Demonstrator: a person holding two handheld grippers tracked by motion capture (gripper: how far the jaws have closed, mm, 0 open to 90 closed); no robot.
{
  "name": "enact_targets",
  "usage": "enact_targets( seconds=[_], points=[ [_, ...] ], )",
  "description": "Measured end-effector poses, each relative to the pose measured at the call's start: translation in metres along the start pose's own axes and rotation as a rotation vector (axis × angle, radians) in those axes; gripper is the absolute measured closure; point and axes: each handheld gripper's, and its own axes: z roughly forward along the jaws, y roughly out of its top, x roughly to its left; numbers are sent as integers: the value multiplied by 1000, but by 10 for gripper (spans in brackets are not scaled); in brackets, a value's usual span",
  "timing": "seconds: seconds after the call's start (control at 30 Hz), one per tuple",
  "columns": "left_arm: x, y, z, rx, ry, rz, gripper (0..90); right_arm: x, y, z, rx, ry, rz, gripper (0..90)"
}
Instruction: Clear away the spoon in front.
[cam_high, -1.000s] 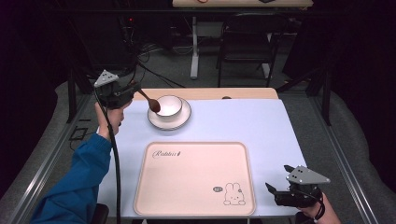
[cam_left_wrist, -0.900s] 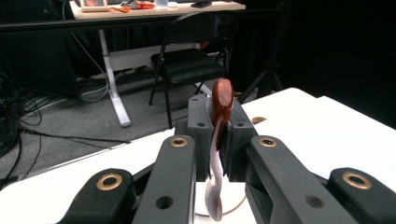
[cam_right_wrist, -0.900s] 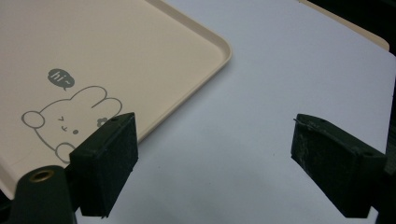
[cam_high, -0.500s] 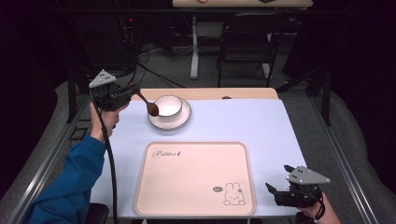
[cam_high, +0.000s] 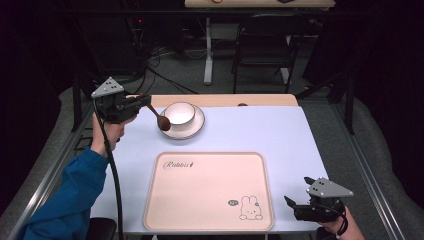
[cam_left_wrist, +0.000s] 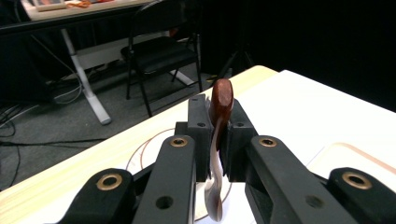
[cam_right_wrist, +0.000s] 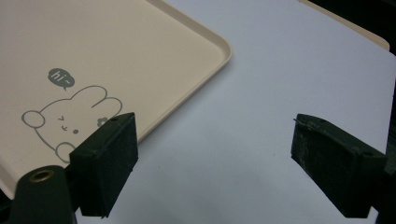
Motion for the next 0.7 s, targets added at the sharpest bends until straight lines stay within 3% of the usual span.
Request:
enact_targets(
  seconds=[0.3, 0.7],
  points=[
    [-11, 4, -3, 39, -55, 36, 843, 0, 0, 0, 2, 1, 3, 141],
    [-23, -2, -14, 72, -140, 35, 844, 0, 0, 0, 1, 0, 1, 141]
  ],
)
